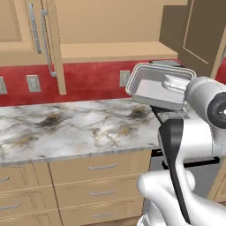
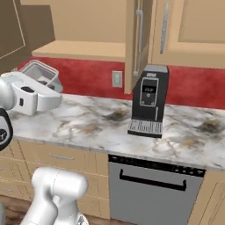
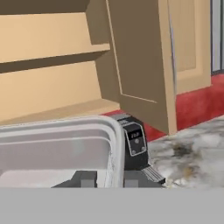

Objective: Retrieve the tupperware and aluminum foil from the cabinet and place them on the dining counter near the plate with carrot and squash to prepare for storing leftovers.

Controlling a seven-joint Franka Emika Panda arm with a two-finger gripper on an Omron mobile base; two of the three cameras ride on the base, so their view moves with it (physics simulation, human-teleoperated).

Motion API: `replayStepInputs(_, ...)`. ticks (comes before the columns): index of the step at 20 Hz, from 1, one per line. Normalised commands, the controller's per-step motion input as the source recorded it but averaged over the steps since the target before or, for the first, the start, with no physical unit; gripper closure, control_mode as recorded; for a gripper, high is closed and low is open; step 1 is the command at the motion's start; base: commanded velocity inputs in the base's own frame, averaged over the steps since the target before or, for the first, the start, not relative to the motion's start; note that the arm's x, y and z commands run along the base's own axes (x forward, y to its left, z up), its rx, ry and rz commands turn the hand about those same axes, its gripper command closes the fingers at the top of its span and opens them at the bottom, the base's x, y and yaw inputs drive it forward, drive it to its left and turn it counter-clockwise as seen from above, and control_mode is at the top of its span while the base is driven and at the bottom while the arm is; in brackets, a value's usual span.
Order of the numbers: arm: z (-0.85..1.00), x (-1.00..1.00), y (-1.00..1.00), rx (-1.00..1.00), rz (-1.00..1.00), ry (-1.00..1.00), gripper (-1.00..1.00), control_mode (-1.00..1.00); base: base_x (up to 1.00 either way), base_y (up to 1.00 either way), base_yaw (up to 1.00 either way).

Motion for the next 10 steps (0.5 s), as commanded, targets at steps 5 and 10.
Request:
replayStepInputs(5, 0.0, 0.0, 0.0, 0.0, 0.0, 0.0, 1.0, 1.0, -0.69, 0.41, 0.56)
replayStepInputs(10, 0.0, 0.0, 0.0, 0.0, 0.0, 0.0, 1.0, 1.0, -0.36, 0.5, 0.73)
